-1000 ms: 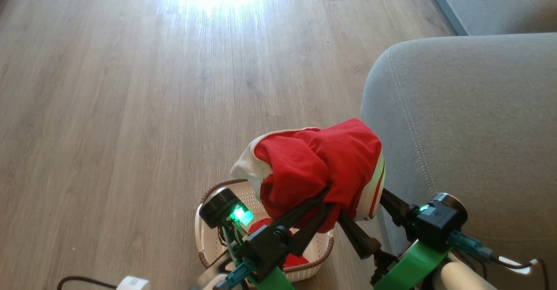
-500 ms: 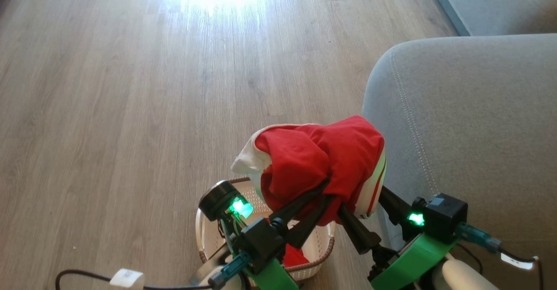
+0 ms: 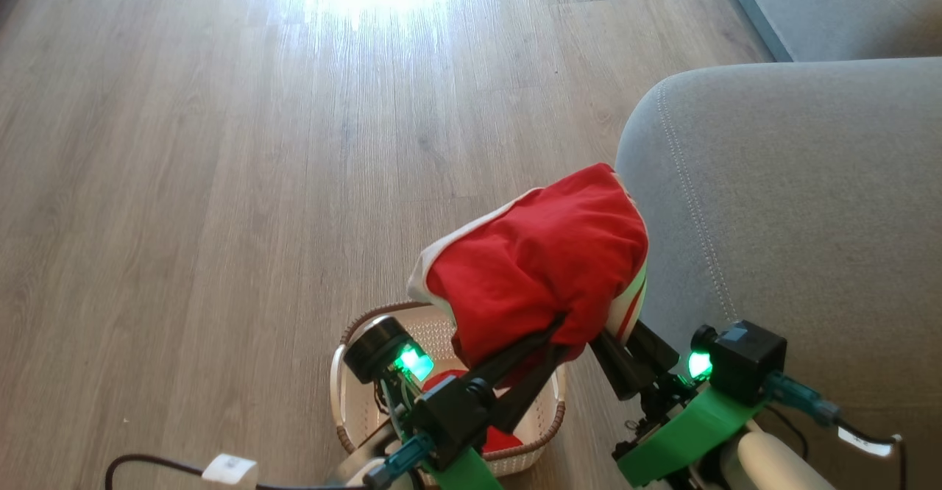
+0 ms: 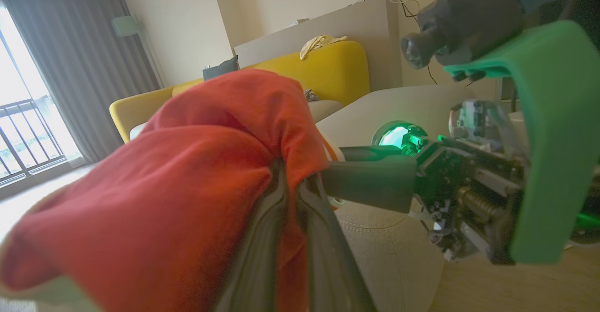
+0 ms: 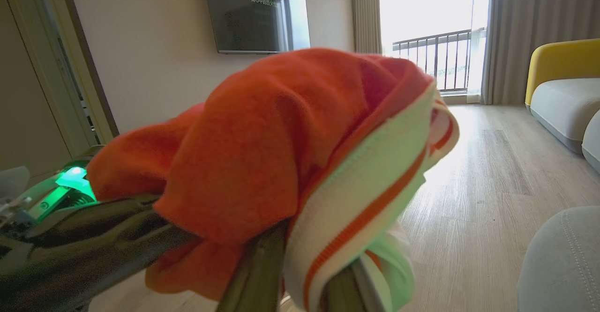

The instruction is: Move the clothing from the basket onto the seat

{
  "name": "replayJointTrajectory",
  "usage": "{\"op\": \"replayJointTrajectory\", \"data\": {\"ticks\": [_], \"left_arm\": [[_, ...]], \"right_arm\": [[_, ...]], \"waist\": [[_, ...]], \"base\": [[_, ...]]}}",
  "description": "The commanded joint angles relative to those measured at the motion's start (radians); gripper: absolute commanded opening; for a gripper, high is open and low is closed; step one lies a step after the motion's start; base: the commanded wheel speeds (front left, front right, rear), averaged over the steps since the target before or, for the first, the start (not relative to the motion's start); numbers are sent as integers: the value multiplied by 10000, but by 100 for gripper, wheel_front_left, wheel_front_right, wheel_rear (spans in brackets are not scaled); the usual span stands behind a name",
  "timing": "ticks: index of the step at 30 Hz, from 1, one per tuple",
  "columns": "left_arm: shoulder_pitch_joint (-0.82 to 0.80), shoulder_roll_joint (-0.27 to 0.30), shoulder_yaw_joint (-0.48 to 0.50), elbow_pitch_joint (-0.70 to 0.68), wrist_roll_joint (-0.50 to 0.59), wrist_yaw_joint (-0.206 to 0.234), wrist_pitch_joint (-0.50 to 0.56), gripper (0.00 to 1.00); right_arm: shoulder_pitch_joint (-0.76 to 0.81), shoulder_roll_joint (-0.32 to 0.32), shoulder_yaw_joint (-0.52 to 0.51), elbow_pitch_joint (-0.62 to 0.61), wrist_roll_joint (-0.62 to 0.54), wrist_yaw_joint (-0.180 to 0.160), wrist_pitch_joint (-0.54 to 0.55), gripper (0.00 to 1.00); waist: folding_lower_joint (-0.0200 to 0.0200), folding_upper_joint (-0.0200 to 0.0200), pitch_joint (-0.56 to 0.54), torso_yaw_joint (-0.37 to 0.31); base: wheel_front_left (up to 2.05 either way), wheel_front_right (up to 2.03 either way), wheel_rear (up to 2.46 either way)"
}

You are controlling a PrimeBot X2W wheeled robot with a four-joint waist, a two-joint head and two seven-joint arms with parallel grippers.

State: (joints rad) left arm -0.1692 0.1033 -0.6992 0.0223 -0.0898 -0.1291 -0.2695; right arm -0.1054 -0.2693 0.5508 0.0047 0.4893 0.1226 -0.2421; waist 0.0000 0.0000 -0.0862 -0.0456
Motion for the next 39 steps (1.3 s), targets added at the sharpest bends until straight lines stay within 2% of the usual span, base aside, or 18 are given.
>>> {"op": "replayJointTrajectory", "data": {"ticks": [1,7,8,9,10,12,28,35,39], "left_arm": [[-286,51,246,-129,-32,-14,77,0],[-243,23,384,-172,-11,-14,77,0],[-237,0,442,-213,4,-4,77,15],[-230,-24,506,-260,29,24,77,41],[-217,-49,568,-303,48,50,77,53],[-210,-83,672,-390,146,111,77,98],[92,-112,1574,-267,413,624,77,100],[576,-62,2239,264,279,886,77,100],[680,-94,2397,372,274,883,77,100]], "right_arm": [[-223,184,26,-573,-90,81,-197,0],[-49,380,-164,-689,-44,81,-197,0],[-34,390,-176,-698,-39,81,-197,0],[-22,399,-188,-706,-36,81,-197,0],[-10,406,-201,-711,-34,81,-197,0],[14,423,-325,-692,-109,81,-197,0],[288,816,-1583,-767,-812,81,-197,0],[510,927,-2259,-737,-969,81,-197,0],[582,941,-2448,-739,-1006,81,-197,0]], "waist": [[0,0,-1,1],[0,0,-17,-10],[0,0,-19,-13],[0,0,-22,-17],[0,0,-23,-21],[0,0,-21,-31],[0,0,-88,-15],[0,0,-128,24],[0,0,-145,42]], "base": [[0,0,0],[0,0,0],[0,0,0],[0,0,0],[0,0,0],[0,0,0],[0,0,0],[0,0,0],[0,0,0]]}}
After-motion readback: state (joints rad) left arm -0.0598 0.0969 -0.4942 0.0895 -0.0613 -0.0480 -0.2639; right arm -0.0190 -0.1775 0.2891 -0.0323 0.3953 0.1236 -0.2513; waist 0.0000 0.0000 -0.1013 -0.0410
